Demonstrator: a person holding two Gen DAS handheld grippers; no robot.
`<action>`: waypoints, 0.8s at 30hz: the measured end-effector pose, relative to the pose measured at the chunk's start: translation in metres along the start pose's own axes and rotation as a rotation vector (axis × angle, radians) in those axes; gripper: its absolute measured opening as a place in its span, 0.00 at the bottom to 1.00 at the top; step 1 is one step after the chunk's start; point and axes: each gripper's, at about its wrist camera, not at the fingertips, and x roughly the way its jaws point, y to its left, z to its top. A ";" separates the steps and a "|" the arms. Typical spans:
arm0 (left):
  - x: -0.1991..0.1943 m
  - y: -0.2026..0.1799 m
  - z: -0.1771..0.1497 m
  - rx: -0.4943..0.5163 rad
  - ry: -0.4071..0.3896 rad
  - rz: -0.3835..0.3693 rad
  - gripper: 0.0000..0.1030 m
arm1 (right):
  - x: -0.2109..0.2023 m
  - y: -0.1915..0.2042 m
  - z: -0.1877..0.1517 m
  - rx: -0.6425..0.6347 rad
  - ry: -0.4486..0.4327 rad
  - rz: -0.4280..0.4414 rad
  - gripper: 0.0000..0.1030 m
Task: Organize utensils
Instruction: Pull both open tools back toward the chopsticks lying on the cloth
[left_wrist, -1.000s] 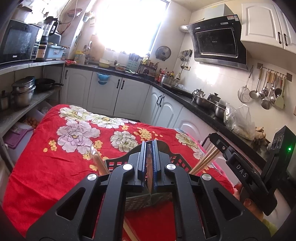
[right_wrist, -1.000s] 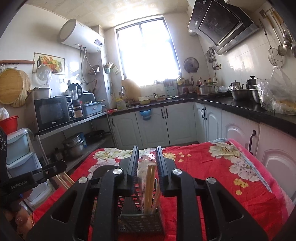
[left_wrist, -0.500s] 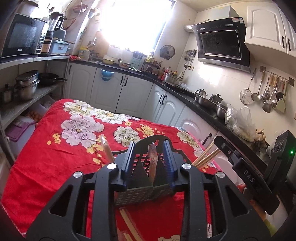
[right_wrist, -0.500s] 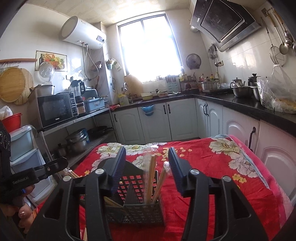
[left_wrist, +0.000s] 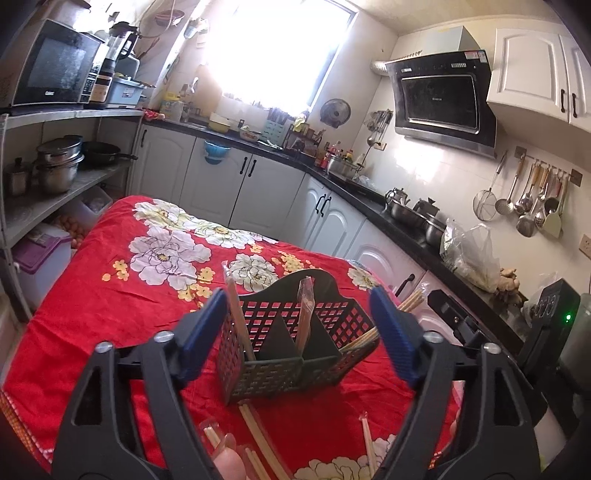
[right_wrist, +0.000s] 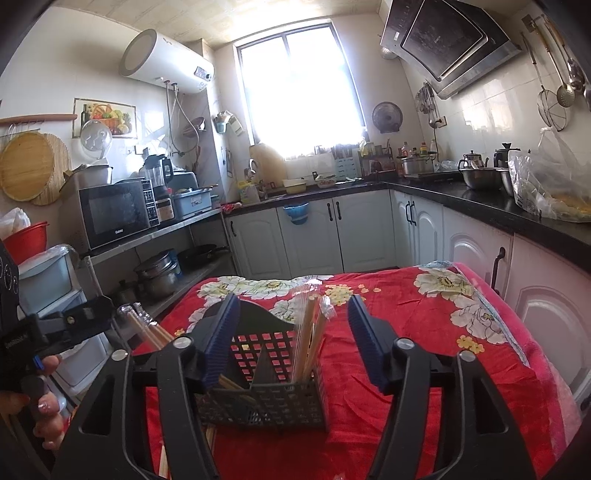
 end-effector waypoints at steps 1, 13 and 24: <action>-0.003 0.000 -0.001 -0.004 -0.002 -0.001 0.76 | -0.003 0.000 -0.001 -0.001 0.000 0.000 0.60; -0.028 0.003 -0.013 -0.014 -0.004 -0.023 0.90 | -0.029 0.005 -0.016 0.003 0.051 0.016 0.69; -0.036 0.019 -0.029 -0.044 0.026 0.003 0.90 | -0.040 0.017 -0.032 -0.022 0.110 0.035 0.70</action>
